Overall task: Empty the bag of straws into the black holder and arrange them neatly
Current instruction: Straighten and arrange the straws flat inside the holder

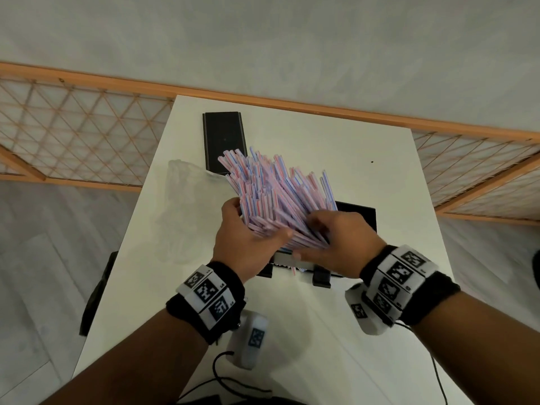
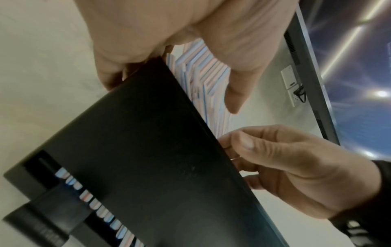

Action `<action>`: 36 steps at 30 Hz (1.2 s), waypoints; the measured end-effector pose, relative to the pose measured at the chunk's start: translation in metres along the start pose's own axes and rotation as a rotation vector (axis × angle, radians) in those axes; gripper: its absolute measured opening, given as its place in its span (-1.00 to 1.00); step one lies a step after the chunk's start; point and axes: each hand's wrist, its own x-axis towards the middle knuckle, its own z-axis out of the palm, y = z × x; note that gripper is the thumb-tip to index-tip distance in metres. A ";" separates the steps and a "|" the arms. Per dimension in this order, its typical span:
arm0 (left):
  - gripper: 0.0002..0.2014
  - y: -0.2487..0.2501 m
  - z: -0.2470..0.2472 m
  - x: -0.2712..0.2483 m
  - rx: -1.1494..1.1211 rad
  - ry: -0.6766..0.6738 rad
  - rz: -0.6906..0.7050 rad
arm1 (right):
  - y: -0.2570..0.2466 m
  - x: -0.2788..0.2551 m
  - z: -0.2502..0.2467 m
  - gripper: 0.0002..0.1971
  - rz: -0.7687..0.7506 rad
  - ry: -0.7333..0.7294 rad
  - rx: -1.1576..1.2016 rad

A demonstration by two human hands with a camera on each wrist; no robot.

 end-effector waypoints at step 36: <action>-0.32 0.001 0.012 -0.002 -0.099 0.035 0.010 | -0.007 0.032 0.031 -0.52 0.191 -0.474 0.057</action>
